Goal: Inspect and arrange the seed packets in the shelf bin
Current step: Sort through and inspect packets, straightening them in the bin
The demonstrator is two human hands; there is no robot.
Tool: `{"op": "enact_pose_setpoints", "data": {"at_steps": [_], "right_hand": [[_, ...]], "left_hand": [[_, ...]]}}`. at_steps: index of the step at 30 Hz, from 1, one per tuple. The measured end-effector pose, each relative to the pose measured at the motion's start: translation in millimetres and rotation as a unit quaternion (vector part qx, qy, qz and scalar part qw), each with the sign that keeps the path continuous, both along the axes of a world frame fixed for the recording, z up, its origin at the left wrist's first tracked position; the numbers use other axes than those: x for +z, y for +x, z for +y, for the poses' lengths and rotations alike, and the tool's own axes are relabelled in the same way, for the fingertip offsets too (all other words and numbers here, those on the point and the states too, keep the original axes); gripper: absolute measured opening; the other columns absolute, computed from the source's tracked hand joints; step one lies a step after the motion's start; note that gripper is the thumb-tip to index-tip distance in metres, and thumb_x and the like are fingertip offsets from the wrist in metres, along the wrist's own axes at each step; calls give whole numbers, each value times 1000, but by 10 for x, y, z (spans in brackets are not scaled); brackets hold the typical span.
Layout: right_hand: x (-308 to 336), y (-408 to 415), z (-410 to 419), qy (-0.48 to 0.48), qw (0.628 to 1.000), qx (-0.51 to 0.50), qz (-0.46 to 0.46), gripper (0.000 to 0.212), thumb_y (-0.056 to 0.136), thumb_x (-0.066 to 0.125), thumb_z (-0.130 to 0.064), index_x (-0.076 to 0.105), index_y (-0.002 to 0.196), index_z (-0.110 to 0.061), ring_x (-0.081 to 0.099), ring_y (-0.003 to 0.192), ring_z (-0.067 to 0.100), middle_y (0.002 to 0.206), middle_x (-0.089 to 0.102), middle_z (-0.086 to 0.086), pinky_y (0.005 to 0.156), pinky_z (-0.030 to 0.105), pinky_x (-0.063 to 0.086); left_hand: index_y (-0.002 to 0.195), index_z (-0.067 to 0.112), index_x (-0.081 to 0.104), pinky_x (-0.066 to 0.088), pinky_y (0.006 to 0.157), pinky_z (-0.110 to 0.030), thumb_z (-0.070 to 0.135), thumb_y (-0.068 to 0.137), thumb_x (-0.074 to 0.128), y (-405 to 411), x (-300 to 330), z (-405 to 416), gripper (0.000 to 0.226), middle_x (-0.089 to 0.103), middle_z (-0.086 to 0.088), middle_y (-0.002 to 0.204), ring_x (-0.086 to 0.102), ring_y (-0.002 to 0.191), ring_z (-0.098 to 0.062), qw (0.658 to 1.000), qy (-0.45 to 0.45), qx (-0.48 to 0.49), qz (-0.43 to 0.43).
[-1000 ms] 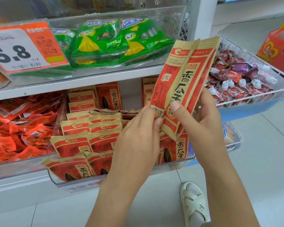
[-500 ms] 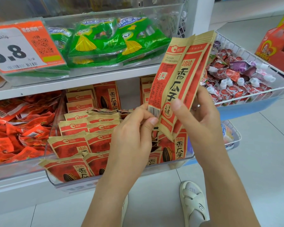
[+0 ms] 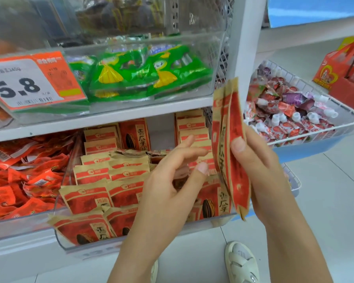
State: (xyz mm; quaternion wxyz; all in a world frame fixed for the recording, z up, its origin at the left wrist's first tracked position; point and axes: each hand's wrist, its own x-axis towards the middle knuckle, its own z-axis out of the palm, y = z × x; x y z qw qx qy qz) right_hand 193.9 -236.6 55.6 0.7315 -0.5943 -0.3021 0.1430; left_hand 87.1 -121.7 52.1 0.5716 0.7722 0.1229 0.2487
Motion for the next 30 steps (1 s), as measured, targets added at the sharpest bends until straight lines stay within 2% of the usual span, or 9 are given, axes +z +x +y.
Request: {"op": "enact_pose_setpoints", "data": {"at_steps": [5,7,9,12,15,18,20,25,30], "right_hand": [[-11,-2,-59,-66,996,58,-1,62,69,69,-55,62,128,-38,67,109,13,118,70,-10,90,29,56],[-21,-26,-48,-85,994,71,-7,57,68,67,-53,62,124,-45,66,107,5,119,69,-15,87,21,54],[-27,-50,-32,-103,992,75,-19,55,66,67,-54,63,121,-49,66,100,-2,114,70,-17,81,15,50],[-57,-57,-27,-129,988,82,-28,57,65,68,-56,62,121,-51,67,97,1,112,69,-7,83,19,51],[-79,-47,-19,-147,984,91,-34,57,65,69,-58,62,122,-53,67,97,3,113,68,-2,89,25,51],[-91,-41,-20,-159,983,83,-37,57,65,67,-60,61,121,-54,66,99,0,114,68,-6,87,21,51],[-92,-40,-21,-165,982,86,-39,55,67,64,-62,60,121,-55,64,101,-3,114,68,-12,86,20,51],[-101,-42,-8,-156,982,103,-37,58,73,60,-61,60,129,-45,59,119,2,126,65,-13,104,35,45],[-99,-46,-8,-158,981,104,-36,57,74,59,-60,60,129,-43,61,117,4,124,66,-15,102,39,48]], "left_hand": [[104,27,68,53,76,-15,35,92,60,-13,140,-9,17,74,15,100,70,95,-4,993,-89,45,-59],[101,23,68,55,73,-18,34,89,62,-5,145,-13,17,76,10,94,71,87,-6,988,-117,63,-76],[97,22,70,54,70,-18,32,87,63,-4,157,-21,15,76,6,90,71,82,-8,986,-125,71,-87],[91,21,70,53,65,-17,35,83,70,10,162,-14,17,75,3,82,70,73,-8,984,-120,93,-91],[89,19,70,54,65,-20,36,77,64,23,152,7,22,74,1,78,70,71,-9,983,-118,108,-86],[87,19,70,56,67,-21,21,88,65,15,132,35,6,74,1,77,70,73,-10,985,-111,106,-82],[86,16,71,56,67,-22,13,91,62,8,130,40,10,75,0,76,71,72,-11,984,-116,103,-82],[85,13,70,58,67,-26,12,92,60,-7,155,35,12,74,-3,75,71,71,-14,982,-141,98,-82],[85,14,69,58,65,-27,14,92,60,-15,157,29,12,74,-2,76,70,70,-14,980,-158,94,-77]]}}
